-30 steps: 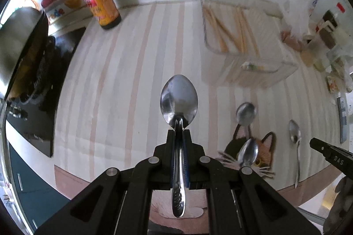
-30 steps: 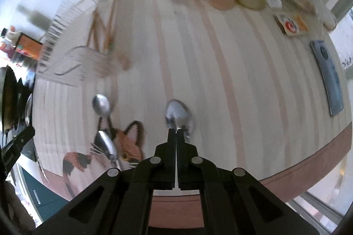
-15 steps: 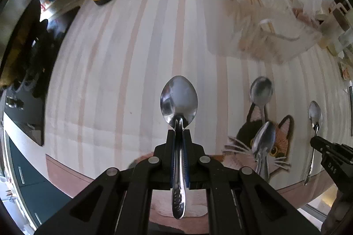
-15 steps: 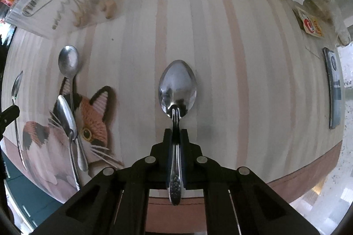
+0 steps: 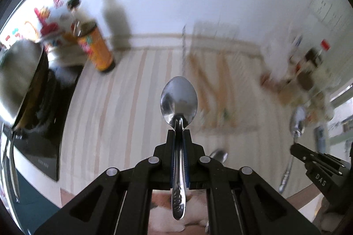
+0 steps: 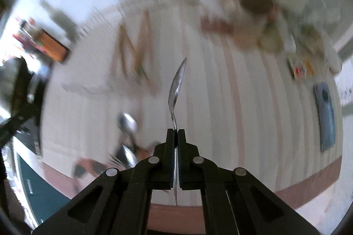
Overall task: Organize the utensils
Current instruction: 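Carry both spoons into the clear basket and open both tools, then grasp a silver spoon on the cat mat with each tool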
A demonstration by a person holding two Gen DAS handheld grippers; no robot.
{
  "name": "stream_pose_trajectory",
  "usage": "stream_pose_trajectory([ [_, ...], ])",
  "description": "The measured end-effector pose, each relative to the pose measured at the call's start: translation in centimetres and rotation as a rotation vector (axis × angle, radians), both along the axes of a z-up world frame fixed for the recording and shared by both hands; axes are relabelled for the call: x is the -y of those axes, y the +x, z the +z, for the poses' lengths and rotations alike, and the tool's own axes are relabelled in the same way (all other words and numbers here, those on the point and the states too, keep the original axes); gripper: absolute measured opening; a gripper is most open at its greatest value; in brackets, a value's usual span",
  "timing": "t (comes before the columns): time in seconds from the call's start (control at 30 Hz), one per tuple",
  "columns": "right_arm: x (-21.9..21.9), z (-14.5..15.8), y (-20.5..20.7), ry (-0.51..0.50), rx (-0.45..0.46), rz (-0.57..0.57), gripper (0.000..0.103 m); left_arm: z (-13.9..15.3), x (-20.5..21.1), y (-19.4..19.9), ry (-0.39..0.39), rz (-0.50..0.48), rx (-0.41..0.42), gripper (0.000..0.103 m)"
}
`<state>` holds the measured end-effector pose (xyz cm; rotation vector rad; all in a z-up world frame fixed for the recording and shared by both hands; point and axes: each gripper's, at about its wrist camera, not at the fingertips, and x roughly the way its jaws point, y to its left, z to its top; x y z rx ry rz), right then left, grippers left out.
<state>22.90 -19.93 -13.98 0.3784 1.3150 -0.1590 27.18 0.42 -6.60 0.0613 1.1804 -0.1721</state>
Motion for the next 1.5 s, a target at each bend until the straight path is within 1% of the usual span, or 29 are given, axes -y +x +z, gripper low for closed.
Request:
stream_pose_trajectory([
  [0.1, 0.0, 3.1, 3.6, 0.035, 0.081, 0.013, 0.002, 1.0, 1.0, 2.4, -0.04, -0.013, -0.002, 0.004],
  [0.2, 0.2, 5.0, 6.5, 0.053, 0.135, 0.018, 0.002, 1.2, 2.3, 5.0, -0.046, -0.026, -0.006, 0.004],
  [0.33, 0.1, 5.0, 10.8, 0.09, 0.152, 0.017, 0.002, 0.2, 3.6, 7.9, -0.046, -0.029, -0.038, 0.004],
  [0.47, 0.2, 3.1, 14.4, 0.11, 0.121, 0.024, 0.002, -2.0, 4.2, 10.1, -0.038, -0.024, -0.087, 0.004],
  [0.6, 0.3, 0.0, 16.2, 0.124, 0.069, 0.028, 0.002, -5.0, 4.2, 11.6, -0.045, -0.009, -0.165, 0.004],
  [0.7, 0.4, -1.7, 17.1, 0.133, 0.031, 0.029, 0.002, -6.3, 4.3, 12.1, -0.046, -0.01, -0.208, 0.004],
  [0.8, 0.2, -2.8, 17.5, 0.151, 0.007, 0.038, 0.002, -6.9, 4.4, 12.3, -0.048, -0.017, -0.228, 0.005],
  [0.9, -0.1, -3.7, 17.9, 0.164, -0.017, 0.052, 0.003, -6.7, 4.3, 12.4, -0.056, -0.003, -0.241, 0.006],
  [0.97, -0.2, -4.2, 18.2, 0.164, -0.042, 0.059, 0.004, -6.2, 4.2, 12.3, -0.06, -0.006, -0.227, 0.009],
  [1.03, -0.1, -4.1, 18.2, 0.167, -0.052, 0.051, 0.005, -5.6, 3.9, 12.0, -0.029, -0.001, -0.197, 0.009],
  [1.07, -0.1, -4.0, 18.1, 0.163, -0.052, 0.047, 0.008, -5.3, 3.7, 11.9, -0.02, 0.005, -0.183, 0.01],
  [1.1, 0.1, -3.7, 17.9, 0.156, -0.048, 0.041, 0.013, -5.0, 3.5, 11.8, -0.009, 0.011, -0.171, 0.014],
  [1.13, 0.1, -3.4, 17.7, 0.147, -0.044, 0.037, 0.016, -4.6, 3.2, 11.5, -0.004, 0.014, -0.122, 0.021],
  [1.17, 0.2, -3.0, 17.5, 0.13, -0.037, 0.035, 0.019, -4.2, 3.0, 11.2, 0.006, 0.018, -0.101, 0.025],
  [1.2, 0.3, -2.4, 17.1, 0.112, -0.027, 0.033, 0.023, -3.6, 2.7, 10.8, 0.022, 0.028, -0.072, 0.036],
  [1.23, 0.2, -2.0, 16.9, 0.098, -0.021, 0.03, 0.025, -3.3, 2.3, 10.5, 0.029, 0.037, -0.051, 0.051],
  [1.27, 0.2, -1.5, 16.4, 0.079, -0.01, 0.025, 0.029, -2.9, 2.0, 10.1, 0.036, 0.046, -0.027, 0.058],
  [1.3, 0.3, -0.9, 16.0, 0.06, 0.0, 0.022, 0.033, -2.5, 1.7, 9.6, 0.044, 0.054, 0.005, 0.067],
  [1.33, 0.3, -0.4, 15.6, 0.038, 0.007, 0.018, 0.036, -2.0, 1.3, 9.1, 0.054, 0.063, 0.039, 0.074],
  [1.37, 0.3, 0.2, 15.0, 0.016, 0.017, 0.012, 0.041, -1.5, 0.9, 8.5, 0.067, 0.073, 0.079, 0.079],
  [1.4, 0.3, 0.8, 14.4, -0.002, 0.031, 0.006, 0.047, -1.1, 0.5, 7.9, 0.073, 0.081, 0.11, 0.092],
  [1.43, 0.4, 1.2, 13.9, -0.014, 0.04, -0.001, 0.049, -0.9, 0.1, 7.5, 0.074, 0.086, 0.132, 0.103],
  [1.5, 0.4, 2.0, 12.4, -0.034, 0.061, -0.02, 0.058, -0.9, -0.7, 6.5, 0.078, 0.096, 0.158, 0.103],
])
